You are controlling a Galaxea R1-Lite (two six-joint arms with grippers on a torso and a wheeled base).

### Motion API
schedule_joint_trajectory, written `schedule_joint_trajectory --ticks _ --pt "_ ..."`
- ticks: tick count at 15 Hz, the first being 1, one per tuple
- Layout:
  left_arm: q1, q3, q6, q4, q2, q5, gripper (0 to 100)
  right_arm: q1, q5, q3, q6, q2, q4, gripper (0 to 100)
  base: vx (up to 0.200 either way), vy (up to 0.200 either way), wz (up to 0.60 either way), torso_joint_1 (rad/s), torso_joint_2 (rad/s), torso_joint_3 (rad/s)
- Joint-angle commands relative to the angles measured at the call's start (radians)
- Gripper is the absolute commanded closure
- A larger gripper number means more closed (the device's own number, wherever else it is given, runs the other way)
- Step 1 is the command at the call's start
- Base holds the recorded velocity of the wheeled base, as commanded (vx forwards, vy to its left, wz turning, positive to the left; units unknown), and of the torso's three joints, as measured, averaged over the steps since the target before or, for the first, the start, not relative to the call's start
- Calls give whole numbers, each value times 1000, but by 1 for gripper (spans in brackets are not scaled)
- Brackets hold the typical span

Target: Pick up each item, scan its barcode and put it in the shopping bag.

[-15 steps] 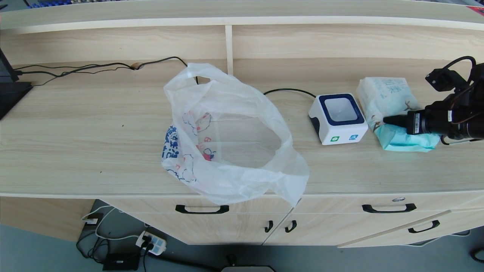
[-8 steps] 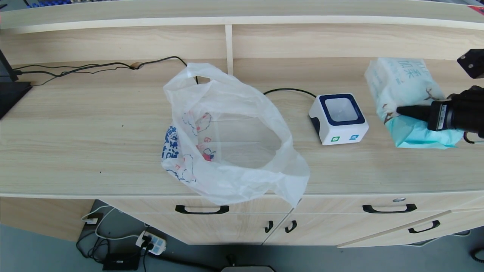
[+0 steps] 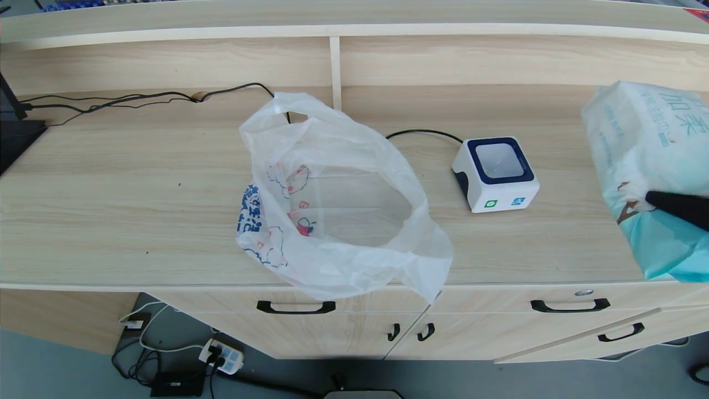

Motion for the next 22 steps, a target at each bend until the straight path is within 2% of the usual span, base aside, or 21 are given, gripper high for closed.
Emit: schedule_joint_trajectory --ticks 1,3,4,5,7,8,9,10,12,14,16,19,22 --pt "0 0 0 -1 0 0 0 53 -3 123 60 -197 13 100 0 0 0 0 0 0" --pt "0 0 0 -1 0 0 0 55 -1 191 138 -252 22 100 0 0 0 0 0 0" --pt "0 0 0 -1 0 0 0 58 6 180 210 -246 19 100 0 0 0 0 0 0" --pt "0 0 0 -1 0 0 0 96 15 131 345 -216 15 100 0 0 0 0 0 0" --pt "0 0 0 -1 0 0 0 280 17 28 635 -164 13 100 0 0 0 0 0 0" --pt "0 0 0 -1 0 0 0 348 19 7 735 -152 4 100 0 0 0 0 0 0" --pt "0 0 0 -1 0 0 0 476 19 -2 852 -137 -37 100 0 0 0 0 0 0" --pt "0 0 1 -1 0 0 0 552 19 -2 925 -115 -80 100 0 0 0 0 0 0" --pt "0 0 3 -1 0 0 0 607 20 -21 1088 -49 -195 100 0 0 0 0 0 0" --pt "0 0 4 -1 0 0 0 674 20 -108 1215 15 -235 100 0 0 0 0 0 0" --pt "0 0 4 -1 0 0 0 700 22 -120 1287 40 -243 100 0 0 0 0 0 0" --pt "0 0 3 -1 0 0 0 756 54 -70 1405 26 -303 100 0 0 0 0 0 0" --pt "0 0 3 1 0 0 0 877 58 24 1516 -26 -375 100 0 0 0 0 0 0"
